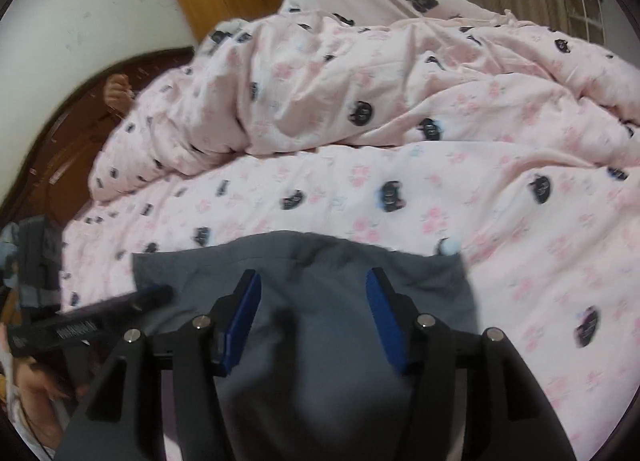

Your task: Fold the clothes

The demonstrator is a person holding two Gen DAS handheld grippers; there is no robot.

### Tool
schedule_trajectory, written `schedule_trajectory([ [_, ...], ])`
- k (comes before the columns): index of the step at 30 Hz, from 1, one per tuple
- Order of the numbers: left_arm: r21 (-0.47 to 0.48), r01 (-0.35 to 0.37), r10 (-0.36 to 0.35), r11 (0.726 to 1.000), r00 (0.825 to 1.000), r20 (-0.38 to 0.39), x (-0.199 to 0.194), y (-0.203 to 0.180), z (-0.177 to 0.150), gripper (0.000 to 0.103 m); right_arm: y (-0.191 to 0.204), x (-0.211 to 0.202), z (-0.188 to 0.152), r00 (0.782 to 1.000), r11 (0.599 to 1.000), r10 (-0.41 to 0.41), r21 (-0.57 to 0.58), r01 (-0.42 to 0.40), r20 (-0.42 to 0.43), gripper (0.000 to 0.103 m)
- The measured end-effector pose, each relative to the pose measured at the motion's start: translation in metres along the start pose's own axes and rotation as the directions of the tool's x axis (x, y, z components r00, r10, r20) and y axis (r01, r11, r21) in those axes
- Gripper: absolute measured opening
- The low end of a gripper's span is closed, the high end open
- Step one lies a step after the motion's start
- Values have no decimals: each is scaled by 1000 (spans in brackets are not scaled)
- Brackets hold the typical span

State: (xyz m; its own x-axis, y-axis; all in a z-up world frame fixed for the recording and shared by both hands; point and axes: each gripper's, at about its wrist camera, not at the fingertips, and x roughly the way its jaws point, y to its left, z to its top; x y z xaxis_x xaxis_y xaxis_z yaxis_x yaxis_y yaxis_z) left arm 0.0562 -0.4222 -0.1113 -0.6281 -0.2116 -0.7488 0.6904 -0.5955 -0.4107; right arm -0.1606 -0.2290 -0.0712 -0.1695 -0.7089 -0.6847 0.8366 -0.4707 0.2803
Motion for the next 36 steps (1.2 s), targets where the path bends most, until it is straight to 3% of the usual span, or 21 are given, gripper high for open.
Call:
schedule_trajectory([
  [5, -124, -32, 26, 992, 998, -55, 21, 37, 7, 63, -13, 28, -9, 989, 993, -119, -7, 119, -83, 56],
  [6, -140, -31, 24, 990, 998, -55, 23, 41, 7, 63, -15, 32, -12, 988, 991, -131, -7, 131, -84, 61],
  [10, -173, -51, 45, 984, 998, -38, 25, 49, 5, 63, -26, 47, -25, 980, 984, -178, -7, 178, -91, 78],
  [16, -203, -16, 24, 979, 999, 35, 6, 46, 4, 62, -26, 31, -29, 976, 977, -211, -20, 211, -51, 78],
  [18, -165, 40, -28, 985, 997, 75, -11, 36, 0, 62, -22, 14, -29, 976, 975, -218, -34, 218, -3, 78],
  [21, -60, 81, -74, 995, 992, 102, -34, 14, -16, 62, -10, -20, -34, 983, 984, -162, -56, 167, 87, 78],
  [24, 39, 60, -64, 997, 989, 130, -54, -11, -38, 62, 9, -47, -43, 980, 985, -118, -103, 135, 158, 78],
  [26, 97, -1, -15, 995, 986, 168, -61, -25, -50, 63, 26, -54, -52, 977, 978, -119, -149, 147, 177, 79],
  [28, 115, -32, 10, 993, 983, 182, -58, -30, -56, 63, 37, -48, -60, 978, 971, -131, -176, 159, 159, 79],
  [33, 124, -61, 45, 990, 990, 131, -28, -22, -65, 63, 39, -15, -78, 982, 966, -170, -184, 182, 78, 79],
  [36, 138, -85, 67, 987, 989, 134, -15, -19, -70, 64, 33, -3, -83, 981, 966, -184, -177, 191, 54, 84],
])
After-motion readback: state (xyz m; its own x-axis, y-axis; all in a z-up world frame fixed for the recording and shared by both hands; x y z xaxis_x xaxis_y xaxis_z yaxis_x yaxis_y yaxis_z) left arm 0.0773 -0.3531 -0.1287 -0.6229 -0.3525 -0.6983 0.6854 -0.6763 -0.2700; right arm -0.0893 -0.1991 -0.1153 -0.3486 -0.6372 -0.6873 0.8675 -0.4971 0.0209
